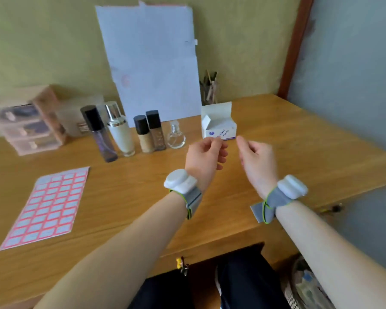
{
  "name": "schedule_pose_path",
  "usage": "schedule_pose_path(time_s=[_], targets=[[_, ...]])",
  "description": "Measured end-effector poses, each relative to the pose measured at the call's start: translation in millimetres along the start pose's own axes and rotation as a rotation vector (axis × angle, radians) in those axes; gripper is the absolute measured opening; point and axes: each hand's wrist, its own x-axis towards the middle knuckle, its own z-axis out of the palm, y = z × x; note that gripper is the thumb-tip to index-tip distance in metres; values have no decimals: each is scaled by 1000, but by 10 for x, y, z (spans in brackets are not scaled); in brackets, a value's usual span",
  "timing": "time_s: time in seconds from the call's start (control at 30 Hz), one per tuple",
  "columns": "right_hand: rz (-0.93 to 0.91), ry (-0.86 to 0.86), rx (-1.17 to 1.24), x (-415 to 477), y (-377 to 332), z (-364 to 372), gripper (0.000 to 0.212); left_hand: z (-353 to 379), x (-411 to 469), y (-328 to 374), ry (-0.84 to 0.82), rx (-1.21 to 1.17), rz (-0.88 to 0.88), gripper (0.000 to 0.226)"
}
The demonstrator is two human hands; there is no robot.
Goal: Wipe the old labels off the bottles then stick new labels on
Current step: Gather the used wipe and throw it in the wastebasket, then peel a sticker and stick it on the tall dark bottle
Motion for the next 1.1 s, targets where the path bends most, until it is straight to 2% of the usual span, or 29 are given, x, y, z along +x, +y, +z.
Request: schedule_pose_path(time_s=[0.2, 0.37, 0.67, 0.77, 0.93, 1.03, 1.1], targets=[[-100, -272, 58, 93, -281, 1086, 54, -900, 252, -193, 212, 53, -22, 26], [-186, -415, 105, 237, -364, 1583, 54, -1409, 423, -233, 384, 84, -28, 24], [-167, -503, 133, 306, -325, 1715, 54, -1674, 424, -227, 430, 187, -86, 24], [-152, -534, 114, 268, -319, 1757, 54, -1800, 389, -255, 461, 300, -56, 20], [-148, -587, 65, 163, -284, 1774, 51, -2316, 323, -237, 544, 677, 13, 13], [-134, -643, 102, 102, -386, 1816, 42, -2701, 349, -212, 644, 802, -46, 9], [-151, -674, 88, 48, -465, 1880, 35, -2946, 376, -235, 647, 913, -112, 16]])
